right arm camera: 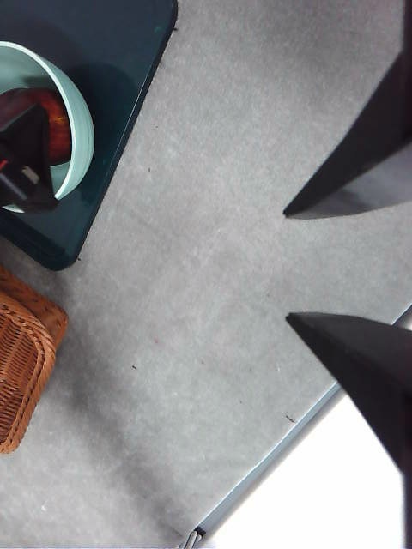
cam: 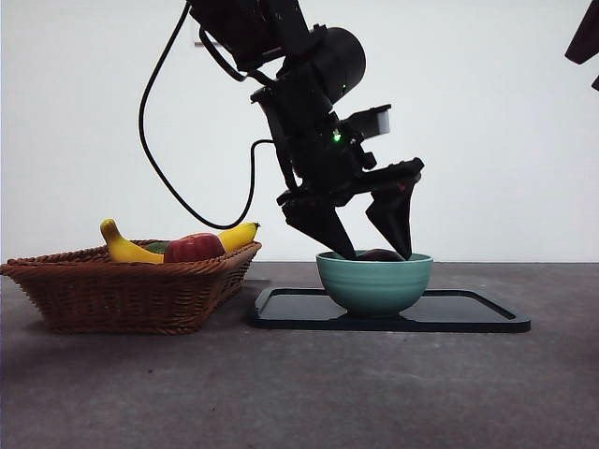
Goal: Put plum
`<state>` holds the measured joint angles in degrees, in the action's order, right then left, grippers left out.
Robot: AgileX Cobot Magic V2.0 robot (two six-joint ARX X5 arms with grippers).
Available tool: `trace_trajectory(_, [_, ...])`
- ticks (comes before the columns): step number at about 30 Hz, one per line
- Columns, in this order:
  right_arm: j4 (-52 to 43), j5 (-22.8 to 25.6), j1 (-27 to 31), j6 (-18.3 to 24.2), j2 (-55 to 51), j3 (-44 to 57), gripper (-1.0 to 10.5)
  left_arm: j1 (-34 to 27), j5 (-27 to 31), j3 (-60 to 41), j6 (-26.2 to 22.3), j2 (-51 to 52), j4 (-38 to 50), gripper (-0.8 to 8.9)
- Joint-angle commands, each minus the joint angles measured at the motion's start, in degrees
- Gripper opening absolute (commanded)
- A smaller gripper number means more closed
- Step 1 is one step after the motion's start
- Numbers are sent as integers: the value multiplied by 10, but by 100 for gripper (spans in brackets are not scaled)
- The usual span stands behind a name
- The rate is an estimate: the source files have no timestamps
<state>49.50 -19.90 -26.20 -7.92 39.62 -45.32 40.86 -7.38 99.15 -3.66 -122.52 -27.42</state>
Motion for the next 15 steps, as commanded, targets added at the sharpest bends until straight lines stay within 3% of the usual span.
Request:
trace_trajectory(1, [-2,-2,-3,5,3,0,175,8,1,16,-14,-22,2,400])
trace_trajectory(15, [3,-2,-3,5,2,0,175,9,1,16,-21,-23,-17,299])
